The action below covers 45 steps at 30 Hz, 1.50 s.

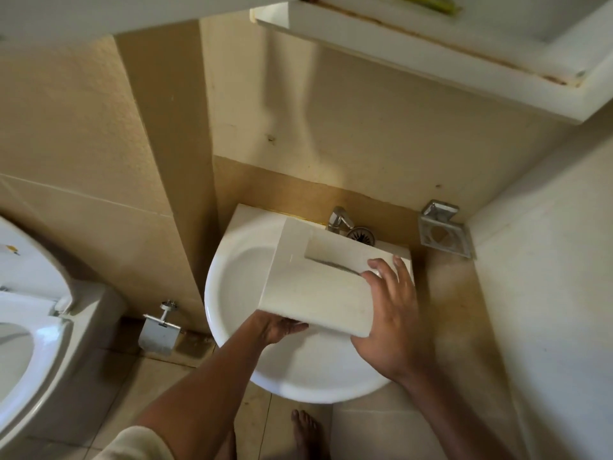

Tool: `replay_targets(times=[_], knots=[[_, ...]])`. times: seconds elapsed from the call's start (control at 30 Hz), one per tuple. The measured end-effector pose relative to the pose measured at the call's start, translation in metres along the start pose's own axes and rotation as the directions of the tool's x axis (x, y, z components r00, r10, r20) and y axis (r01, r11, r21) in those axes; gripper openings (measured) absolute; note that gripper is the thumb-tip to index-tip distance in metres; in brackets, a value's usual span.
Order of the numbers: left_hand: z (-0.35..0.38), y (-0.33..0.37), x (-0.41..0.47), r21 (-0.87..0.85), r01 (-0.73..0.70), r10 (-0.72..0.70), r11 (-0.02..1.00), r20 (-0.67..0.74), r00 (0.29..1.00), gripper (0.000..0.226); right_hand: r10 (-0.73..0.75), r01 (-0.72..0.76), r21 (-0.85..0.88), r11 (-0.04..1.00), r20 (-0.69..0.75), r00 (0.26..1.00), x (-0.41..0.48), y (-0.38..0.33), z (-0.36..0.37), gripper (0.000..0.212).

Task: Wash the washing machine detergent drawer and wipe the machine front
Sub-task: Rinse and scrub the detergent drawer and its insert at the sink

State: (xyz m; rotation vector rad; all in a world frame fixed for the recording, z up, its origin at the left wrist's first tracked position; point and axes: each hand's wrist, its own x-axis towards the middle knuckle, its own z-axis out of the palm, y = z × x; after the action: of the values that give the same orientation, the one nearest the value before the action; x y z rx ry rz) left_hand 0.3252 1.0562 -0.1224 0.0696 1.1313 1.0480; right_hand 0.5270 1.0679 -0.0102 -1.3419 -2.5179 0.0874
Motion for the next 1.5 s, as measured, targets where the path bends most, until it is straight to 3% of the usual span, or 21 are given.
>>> replay_targets(times=[0.13,0.23,0.37,0.47,0.53,0.6,0.73,0.8,0.87,0.97,1.1,1.17,1.2,1.27,1.3,1.33,1.37,1.4,1.43,1.47,1.5], knots=[[-0.011,0.007,-0.021,0.111,0.109,-0.118,0.988,0.079,0.99,0.024,-0.077,0.077,-0.004,0.997,-0.045,0.996,0.001,0.018,0.015,0.077],[-0.026,0.013,-0.032,0.168,0.17,-0.184,0.971,0.074,0.98,0.031,-0.153,0.153,-0.105,0.983,0.012,0.988,0.004,0.026,0.018,0.085],[-0.052,0.027,-0.038,0.06,0.202,-0.198,0.978,-0.064,0.978,0.05,-0.283,0.296,-0.117,0.948,0.116,0.952,0.004,0.033,0.026,0.088],[-0.051,0.033,-0.052,0.21,0.17,-0.145,0.963,-0.129,0.981,0.076,-0.403,0.41,-0.021,0.912,0.146,0.903,0.008,0.038,0.03,0.084],[-0.041,0.036,-0.067,0.28,0.075,-0.063,0.957,-0.051,0.997,0.084,-0.508,0.509,0.036,0.86,0.149,0.848,0.02,0.039,0.029,0.083],[-0.025,0.043,-0.087,0.218,-0.048,0.026,0.975,0.1,0.995,0.062,-0.621,0.623,0.034,0.782,0.142,0.771,0.043,0.039,0.026,0.083],[-0.003,0.046,-0.109,0.306,-0.328,0.283,0.893,0.183,0.941,0.044,-0.794,0.802,0.027,0.597,0.161,0.586,0.096,0.046,0.021,0.08],[0.003,0.04,-0.115,0.385,-0.341,0.305,0.857,0.154,0.94,0.018,-0.875,0.875,0.066,0.479,0.115,0.47,0.118,0.047,0.023,0.076],[0.007,0.035,-0.117,0.419,-0.342,0.345,0.841,0.071,0.936,0.029,-0.927,0.921,0.108,0.374,0.047,0.371,0.139,0.046,0.03,0.069],[0.018,0.031,-0.12,0.365,-0.343,0.382,0.865,-0.036,0.924,0.044,-0.938,0.919,0.19,0.345,0.046,0.343,0.158,0.04,0.044,0.059],[0.026,0.029,-0.119,0.239,-0.334,0.363,0.912,-0.09,0.927,0.057,-0.905,0.87,0.25,0.426,0.097,0.415,0.169,0.038,0.057,0.058],[0.032,0.026,-0.113,0.36,-0.343,0.433,0.867,-0.207,0.877,0.041,-0.833,0.805,0.224,0.55,0.076,0.548,0.164,0.036,0.066,0.064],[0.033,0.022,-0.108,0.404,-0.329,0.467,0.853,-0.313,0.827,0.032,-0.739,0.722,0.196,0.664,0.022,0.673,0.158,0.036,0.074,0.072],[0.035,0.014,-0.099,0.356,-0.329,0.468,0.875,-0.446,0.763,0.02,-0.309,0.34,0.36,0.869,-0.142,0.94,0.133,0.031,0.091,0.074],[0.038,0.011,-0.096,0.315,-0.343,0.46,0.885,-0.472,0.752,0.019,-0.023,0.111,0.529,0.841,-0.169,0.985,0.117,0.027,0.098,0.065],[0.04,0.007,-0.093,0.283,-0.351,0.45,0.892,-0.501,0.74,0.02,0.264,-0.118,0.699,0.705,-0.104,0.959,0.102,0.023,0.109,0.049],[0.043,0.005,-0.09,0.274,-0.357,0.449,0.893,-0.518,0.727,0.022,0.513,-0.343,0.824,0.451,0.075,0.855,0.09,0.021,0.121,0.03],[0.047,0.002,-0.088,0.288,-0.358,0.46,0.888,-0.528,0.714,0.022,0.644,-0.526,0.849,0.049,0.376,0.666,0.083,0.022,0.134,0.013],[0.051,0.001,-0.086,0.315,-0.361,0.479,0.878,-0.539,0.694,0.022,0.568,-0.587,0.727,-0.356,0.667,0.482,0.08,0.024,0.146,0.011],[0.056,-0.001,-0.084,0.353,-0.359,0.501,0.864,-0.548,0.669,0.022,0.397,-0.569,0.542,-0.619,0.841,0.369,0.079,0.028,0.158,0.02],[0.061,-0.002,-0.082,0.387,-0.355,0.523,0.851,-0.559,0.643,0.021,0.266,-0.52,0.412,-0.748,0.904,0.333,0.08,0.034,0.168,0.025]])
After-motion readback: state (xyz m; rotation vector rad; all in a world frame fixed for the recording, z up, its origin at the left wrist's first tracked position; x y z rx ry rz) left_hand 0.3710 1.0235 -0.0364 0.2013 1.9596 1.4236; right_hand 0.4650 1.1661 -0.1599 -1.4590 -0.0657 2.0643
